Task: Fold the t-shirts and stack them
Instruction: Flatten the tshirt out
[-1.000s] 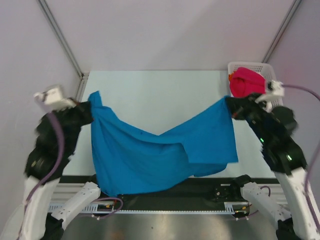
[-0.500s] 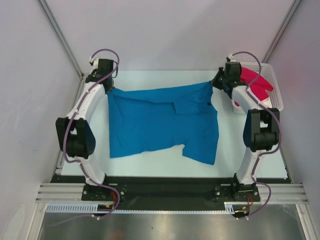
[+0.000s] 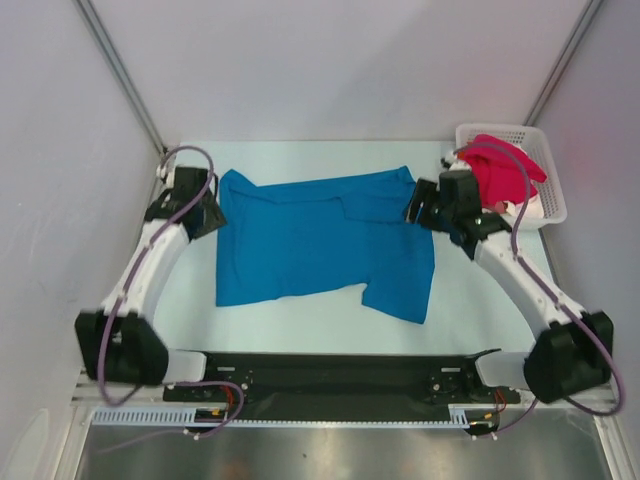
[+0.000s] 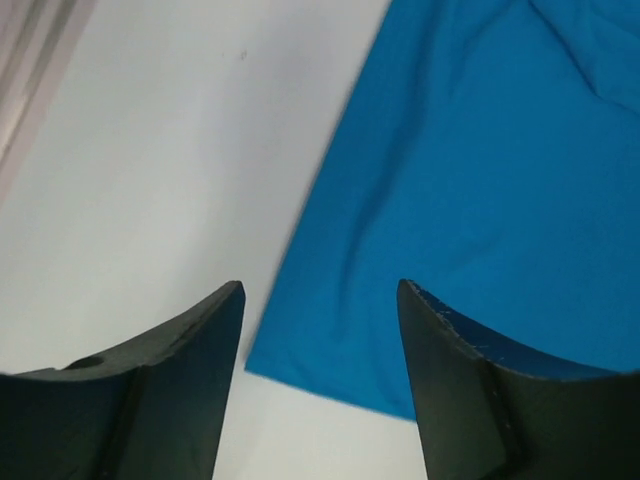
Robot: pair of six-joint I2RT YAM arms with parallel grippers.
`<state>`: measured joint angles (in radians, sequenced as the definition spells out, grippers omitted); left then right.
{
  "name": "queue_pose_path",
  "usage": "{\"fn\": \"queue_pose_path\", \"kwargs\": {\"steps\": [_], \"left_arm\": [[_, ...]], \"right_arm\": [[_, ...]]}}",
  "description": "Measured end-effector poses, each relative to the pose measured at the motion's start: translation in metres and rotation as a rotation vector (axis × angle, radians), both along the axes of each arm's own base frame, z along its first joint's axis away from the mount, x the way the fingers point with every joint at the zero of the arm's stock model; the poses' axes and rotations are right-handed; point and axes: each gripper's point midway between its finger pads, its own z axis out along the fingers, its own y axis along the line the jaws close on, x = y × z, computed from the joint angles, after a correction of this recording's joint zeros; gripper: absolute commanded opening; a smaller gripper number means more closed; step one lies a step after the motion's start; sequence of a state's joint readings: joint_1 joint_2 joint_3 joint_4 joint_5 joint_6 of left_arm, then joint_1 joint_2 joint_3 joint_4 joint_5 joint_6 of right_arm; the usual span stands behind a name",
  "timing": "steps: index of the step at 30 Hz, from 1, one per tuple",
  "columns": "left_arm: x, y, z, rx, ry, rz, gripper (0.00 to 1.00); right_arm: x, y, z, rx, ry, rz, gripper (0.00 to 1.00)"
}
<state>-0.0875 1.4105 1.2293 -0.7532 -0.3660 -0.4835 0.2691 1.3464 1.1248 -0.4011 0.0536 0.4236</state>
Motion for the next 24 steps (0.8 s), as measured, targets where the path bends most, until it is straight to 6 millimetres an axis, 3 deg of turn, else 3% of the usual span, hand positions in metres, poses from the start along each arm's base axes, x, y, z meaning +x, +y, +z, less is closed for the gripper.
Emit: {"fn": "queue_pose_path", "kwargs": {"steps": [3,5,7,9,12,14,19,24], "left_arm": [[-0.052,-0.006,0.007,-0.088,-0.089,0.019,0.65],[-0.078,-0.010,-0.001,-0.141,-0.124,0.039,0.60],[-0.096,-0.013,-0.023,-0.180,-0.101,0.070,0.54],[-0.112,-0.013,-0.057,-0.201,-0.010,0.116,0.47],[-0.140,-0.012,-0.115,-0.234,0.183,0.196,0.44],[-0.156,-0.011,-0.138,-0.259,0.273,0.246,0.44],[-0.155,-0.005,-0.147,-0.309,0.272,0.340,0.50],[-0.149,-0.006,-0.158,-0.346,0.259,0.362,0.49]], "right_arm": [[-0.063,0.027,-0.027,0.018,0.056,0.086,0.65],[-0.104,0.036,-0.055,0.026,0.135,0.124,0.62],[-0.132,0.036,-0.077,0.034,0.204,0.123,0.61],[-0.154,0.034,-0.094,0.041,0.261,0.111,0.61],[-0.171,0.029,-0.106,0.061,0.298,0.083,0.61],[-0.176,0.025,-0.109,0.070,0.301,0.054,0.61],[-0.178,0.018,-0.111,0.069,0.313,0.001,0.61],[-0.178,0.016,-0.115,0.073,0.321,-0.028,0.61]]}}
